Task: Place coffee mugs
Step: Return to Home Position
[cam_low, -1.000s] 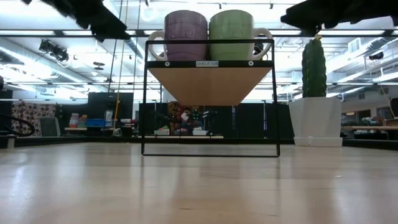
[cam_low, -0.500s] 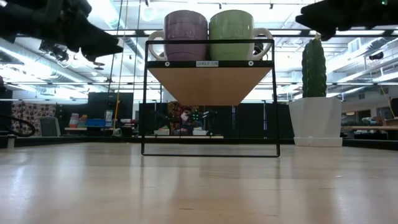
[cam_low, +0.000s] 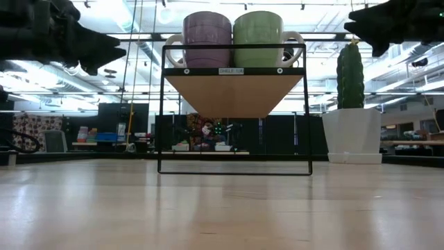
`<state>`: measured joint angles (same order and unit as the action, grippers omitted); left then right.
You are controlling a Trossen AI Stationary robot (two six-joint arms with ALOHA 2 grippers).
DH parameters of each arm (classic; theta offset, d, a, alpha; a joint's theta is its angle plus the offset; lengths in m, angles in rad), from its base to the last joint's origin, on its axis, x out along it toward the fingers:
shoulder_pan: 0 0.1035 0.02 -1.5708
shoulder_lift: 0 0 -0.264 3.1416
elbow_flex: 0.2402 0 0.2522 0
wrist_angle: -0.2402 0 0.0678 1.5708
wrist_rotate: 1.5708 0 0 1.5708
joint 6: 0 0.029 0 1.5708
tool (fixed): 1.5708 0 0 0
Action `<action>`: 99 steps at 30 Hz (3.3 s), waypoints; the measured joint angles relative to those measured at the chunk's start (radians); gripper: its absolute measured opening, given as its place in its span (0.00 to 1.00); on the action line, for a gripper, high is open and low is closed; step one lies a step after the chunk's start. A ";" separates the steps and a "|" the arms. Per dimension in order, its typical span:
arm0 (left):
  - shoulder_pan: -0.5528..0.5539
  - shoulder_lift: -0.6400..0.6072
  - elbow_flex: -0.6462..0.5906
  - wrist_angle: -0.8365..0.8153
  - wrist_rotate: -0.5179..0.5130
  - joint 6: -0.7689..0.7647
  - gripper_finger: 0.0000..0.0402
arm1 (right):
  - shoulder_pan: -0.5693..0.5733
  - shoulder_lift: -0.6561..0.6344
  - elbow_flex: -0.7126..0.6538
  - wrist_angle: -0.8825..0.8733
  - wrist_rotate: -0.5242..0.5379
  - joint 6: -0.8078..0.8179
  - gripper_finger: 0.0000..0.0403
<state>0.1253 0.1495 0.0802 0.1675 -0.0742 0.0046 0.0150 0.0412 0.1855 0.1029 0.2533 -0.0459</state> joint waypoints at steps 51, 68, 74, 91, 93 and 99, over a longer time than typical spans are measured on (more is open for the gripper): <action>-0.141 -0.117 -0.072 0.131 -0.132 -0.019 0.35 | -0.079 -0.036 -0.180 0.128 0.102 0.176 0.42; -0.141 -0.117 -0.073 0.131 -0.132 -0.019 0.35 | -0.079 -0.036 -0.180 0.128 0.101 0.175 0.42; -0.141 -0.117 -0.073 0.130 -0.132 -0.019 0.35 | -0.079 -0.036 -0.180 0.128 0.101 0.175 0.42; -0.141 -0.117 -0.073 0.130 -0.132 -0.019 0.35 | -0.079 -0.035 -0.180 0.128 0.101 0.175 0.42; -0.141 -0.117 -0.073 0.130 -0.132 -0.019 0.35 | -0.079 -0.036 -0.180 0.128 0.101 0.175 0.42; -0.141 -0.117 -0.073 0.131 -0.132 -0.019 0.35 | -0.079 -0.035 -0.180 0.128 0.101 0.175 0.42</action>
<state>-0.0154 0.0322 0.0071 0.2981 -0.2066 -0.0143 -0.0643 0.0057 0.0059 0.2306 0.3542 0.1287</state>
